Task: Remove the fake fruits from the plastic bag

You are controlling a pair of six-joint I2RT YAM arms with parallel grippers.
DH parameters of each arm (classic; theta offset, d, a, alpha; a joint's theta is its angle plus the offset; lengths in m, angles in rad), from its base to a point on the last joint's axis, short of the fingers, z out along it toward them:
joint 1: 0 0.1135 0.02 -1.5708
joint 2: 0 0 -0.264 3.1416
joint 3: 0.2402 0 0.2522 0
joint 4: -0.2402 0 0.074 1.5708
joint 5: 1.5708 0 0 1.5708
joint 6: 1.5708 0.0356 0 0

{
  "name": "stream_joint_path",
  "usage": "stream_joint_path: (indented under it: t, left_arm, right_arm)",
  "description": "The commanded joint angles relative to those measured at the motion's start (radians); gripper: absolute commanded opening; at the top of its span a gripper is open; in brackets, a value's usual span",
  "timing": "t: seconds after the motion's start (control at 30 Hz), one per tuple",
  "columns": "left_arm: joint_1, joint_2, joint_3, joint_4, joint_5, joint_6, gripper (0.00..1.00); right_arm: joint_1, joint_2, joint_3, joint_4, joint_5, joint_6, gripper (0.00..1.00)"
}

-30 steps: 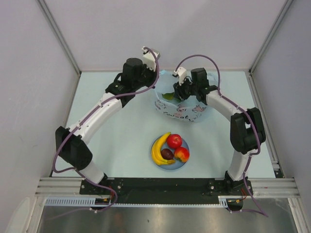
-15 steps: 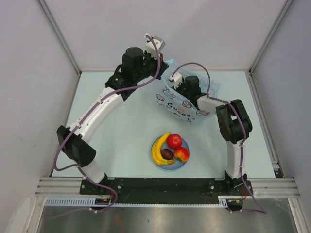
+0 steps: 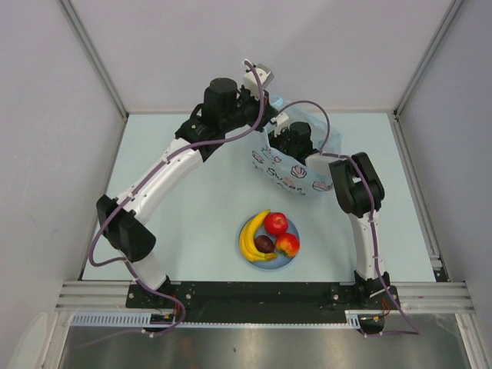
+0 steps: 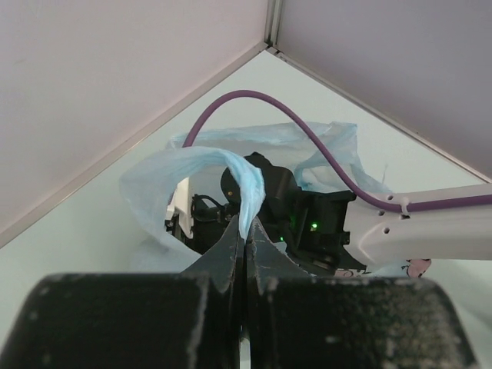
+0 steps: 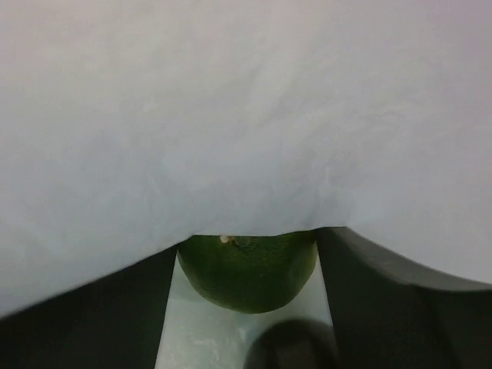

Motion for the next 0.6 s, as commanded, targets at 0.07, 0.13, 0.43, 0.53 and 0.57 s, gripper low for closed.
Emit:
stream_joint_path:
  t: [0.07, 0.13, 0.43, 0.53, 0.57]
  left_arm:
    - [-0.013, 0.017, 0.073, 0.035, 0.017, 0.014, 0.0]
    - [-0.013, 0.02, 0.073, 0.035, -0.01, 0.016, 0.0]
    - [0.027, 0.045, 0.007, 0.049, -0.147, 0.028, 0.0]
    - [0.047, 0.068, 0.002, 0.052, -0.158, 0.03, 0.0]
    - [0.054, 0.074, 0.0, 0.053, -0.158, 0.031, 0.01]
  right_arm:
    - [-0.016, 0.053, 0.167, -0.082, -0.007, 0.039, 0.47]
    - [-0.033, 0.046, 0.171, -0.099, -0.043, 0.038, 0.38]
    - [-0.116, -0.236, 0.11, -0.217, -0.282, 0.082, 0.21]
    - [-0.128, -0.362, 0.044, -0.275, -0.39, 0.064, 0.21]
    - [-0.13, -0.391, 0.029, -0.286, -0.409, 0.062, 0.21]
